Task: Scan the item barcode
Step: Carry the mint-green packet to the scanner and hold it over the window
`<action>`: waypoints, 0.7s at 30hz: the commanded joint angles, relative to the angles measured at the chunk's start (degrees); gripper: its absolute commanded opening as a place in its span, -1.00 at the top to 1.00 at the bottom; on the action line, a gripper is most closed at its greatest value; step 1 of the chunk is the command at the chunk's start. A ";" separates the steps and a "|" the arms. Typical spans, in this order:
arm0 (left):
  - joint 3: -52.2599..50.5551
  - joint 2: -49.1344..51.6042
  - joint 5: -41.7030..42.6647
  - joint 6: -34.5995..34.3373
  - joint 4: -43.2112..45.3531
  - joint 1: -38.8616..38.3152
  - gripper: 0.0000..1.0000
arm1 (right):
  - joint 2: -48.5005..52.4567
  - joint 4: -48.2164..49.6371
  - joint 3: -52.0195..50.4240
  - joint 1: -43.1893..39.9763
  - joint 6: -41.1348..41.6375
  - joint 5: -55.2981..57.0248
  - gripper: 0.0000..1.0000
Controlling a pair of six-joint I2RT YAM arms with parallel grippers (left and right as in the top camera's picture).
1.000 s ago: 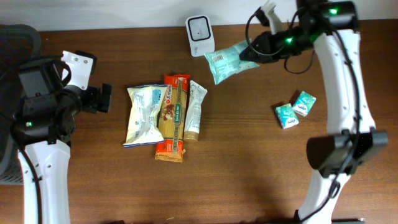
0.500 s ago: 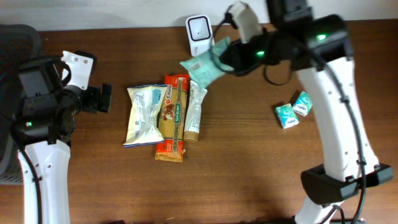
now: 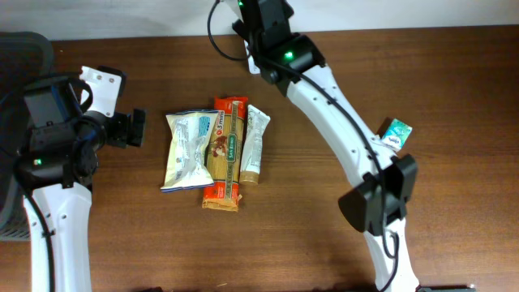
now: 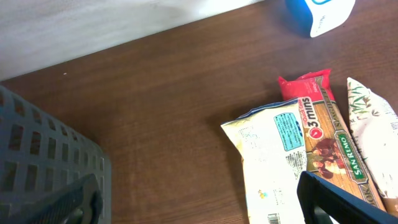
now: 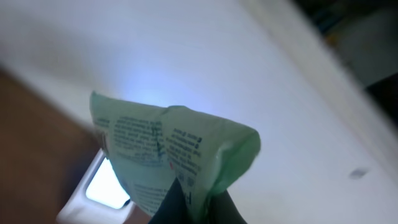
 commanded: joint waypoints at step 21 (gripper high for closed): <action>0.15 -0.66 0.00 0.90 0.00 0.13 -0.98 | 20.00 25.81 0.39 -5.60 -21.88 -0.37 0.92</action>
